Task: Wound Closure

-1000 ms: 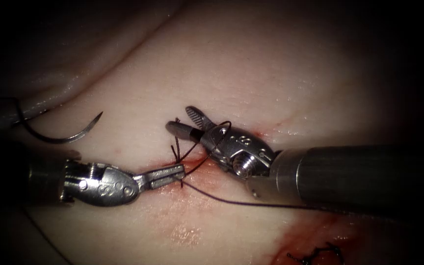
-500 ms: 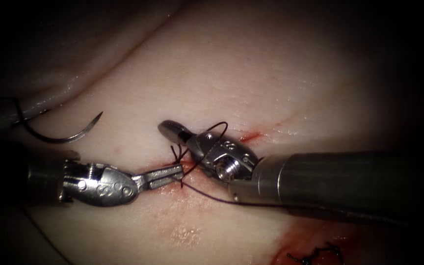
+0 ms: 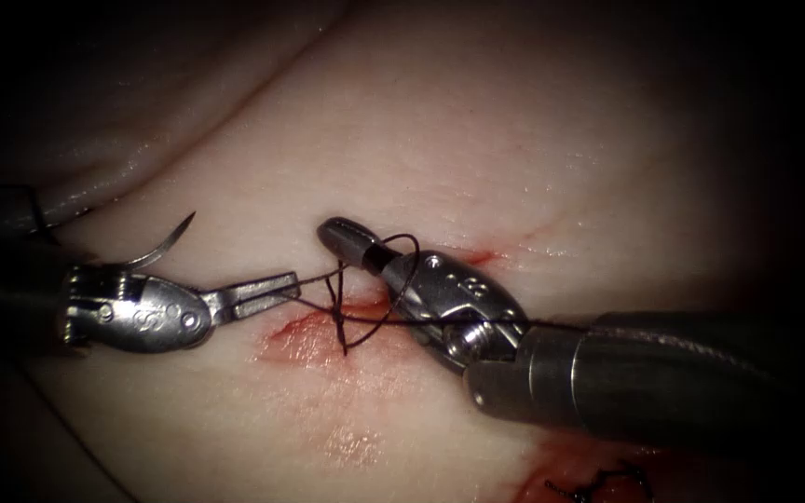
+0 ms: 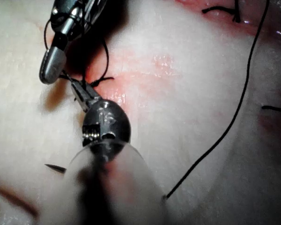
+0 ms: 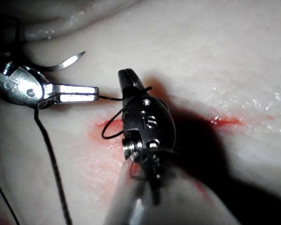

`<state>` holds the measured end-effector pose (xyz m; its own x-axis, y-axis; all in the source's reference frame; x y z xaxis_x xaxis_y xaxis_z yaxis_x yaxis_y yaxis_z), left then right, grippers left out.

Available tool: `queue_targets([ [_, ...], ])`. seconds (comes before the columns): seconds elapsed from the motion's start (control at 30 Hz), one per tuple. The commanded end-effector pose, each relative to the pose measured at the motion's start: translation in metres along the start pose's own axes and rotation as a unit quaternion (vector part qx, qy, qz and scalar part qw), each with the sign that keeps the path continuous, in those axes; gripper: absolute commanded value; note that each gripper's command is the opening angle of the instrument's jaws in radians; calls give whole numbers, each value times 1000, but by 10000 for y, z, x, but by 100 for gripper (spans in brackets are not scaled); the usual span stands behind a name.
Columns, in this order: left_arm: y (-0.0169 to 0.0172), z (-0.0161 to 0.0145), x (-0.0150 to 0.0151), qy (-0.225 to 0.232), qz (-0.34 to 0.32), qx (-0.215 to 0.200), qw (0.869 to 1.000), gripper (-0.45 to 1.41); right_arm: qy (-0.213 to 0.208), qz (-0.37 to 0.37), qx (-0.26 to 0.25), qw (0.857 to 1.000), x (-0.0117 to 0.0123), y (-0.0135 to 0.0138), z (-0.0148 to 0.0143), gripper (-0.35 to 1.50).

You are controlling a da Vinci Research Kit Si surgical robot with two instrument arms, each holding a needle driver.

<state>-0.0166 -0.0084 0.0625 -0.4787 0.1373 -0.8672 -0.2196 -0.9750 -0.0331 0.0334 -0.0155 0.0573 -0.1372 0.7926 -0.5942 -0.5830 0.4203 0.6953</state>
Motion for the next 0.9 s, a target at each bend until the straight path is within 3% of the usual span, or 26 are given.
queue_targets([
  [0.03, -1, 2, -5, -2, -7, -3, 1000, -45, 6, -8, 16, 1000, -7, -10, 1, -35],
  [0.53, -89, -40, -11, 9, -42, 11, 999, -45, -6, -43, 67, 997, -34, -7, -40, -35],
  [0.9, -159, -74, -11, 13, -69, 33, 997, -45, -27, -66, 85, 994, -62, -12, -46, -35],
])
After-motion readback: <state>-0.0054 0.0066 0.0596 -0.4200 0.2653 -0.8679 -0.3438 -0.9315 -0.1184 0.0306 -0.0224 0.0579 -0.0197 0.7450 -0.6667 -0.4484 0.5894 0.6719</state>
